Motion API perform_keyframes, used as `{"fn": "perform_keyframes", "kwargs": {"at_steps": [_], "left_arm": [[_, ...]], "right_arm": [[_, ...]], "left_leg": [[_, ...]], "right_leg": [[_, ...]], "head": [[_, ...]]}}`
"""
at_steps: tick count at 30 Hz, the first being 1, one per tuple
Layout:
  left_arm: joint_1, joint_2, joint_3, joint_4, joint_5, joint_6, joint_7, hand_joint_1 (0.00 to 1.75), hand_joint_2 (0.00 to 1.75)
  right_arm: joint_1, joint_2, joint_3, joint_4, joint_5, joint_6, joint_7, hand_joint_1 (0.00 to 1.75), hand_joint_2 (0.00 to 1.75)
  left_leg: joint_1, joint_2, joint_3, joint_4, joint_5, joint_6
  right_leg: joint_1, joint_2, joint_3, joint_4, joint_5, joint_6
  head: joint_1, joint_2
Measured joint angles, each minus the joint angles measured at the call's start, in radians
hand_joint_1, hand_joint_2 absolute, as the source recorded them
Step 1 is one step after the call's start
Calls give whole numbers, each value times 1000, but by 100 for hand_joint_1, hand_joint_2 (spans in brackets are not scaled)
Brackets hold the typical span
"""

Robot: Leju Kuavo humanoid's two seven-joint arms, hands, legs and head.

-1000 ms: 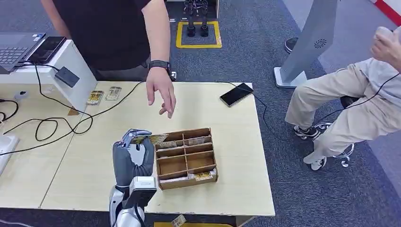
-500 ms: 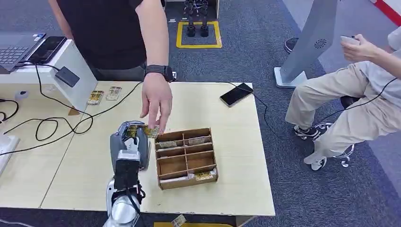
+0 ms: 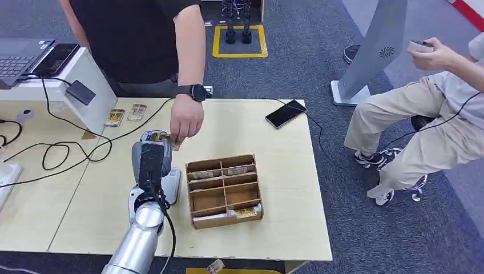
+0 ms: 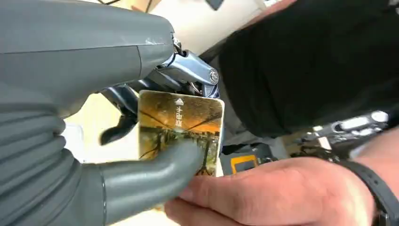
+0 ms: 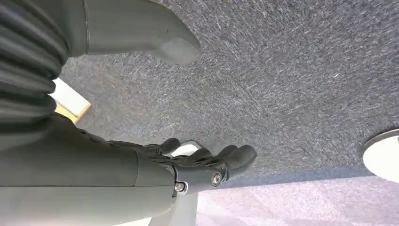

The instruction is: Pass the card to the sensor for recognition and then transmit it.

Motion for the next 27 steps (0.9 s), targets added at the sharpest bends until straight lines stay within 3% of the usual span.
{"fn": "perform_keyframes", "kwargs": {"at_steps": [6,18,19,27], "left_arm": [[-36,-3,24,45,77,-28,-3,0,175],[-46,-12,42,74,117,-41,-21,0,175],[-46,-13,43,74,136,-50,-30,0,0],[31,-30,48,-15,242,-53,-87,0,0]], "right_arm": [[0,3,0,-7,-5,0,6,0,175],[-1,6,0,-14,-8,0,6,0,175],[-1,6,0,-14,-11,0,7,0,175],[2,15,0,-40,-66,0,30,0,175]], "left_leg": [[0,0,0,0,0,0],[0,0,0,0,0,0],[0,0,0,0,0,0],[0,0,0,0,0,0]], "right_leg": [[0,0,0,0,0,0],[0,0,0,0,0,0],[0,0,0,0,0,0],[0,0,0,0,0,0]], "head": [[0,0],[0,0],[0,0],[0,0]]}}
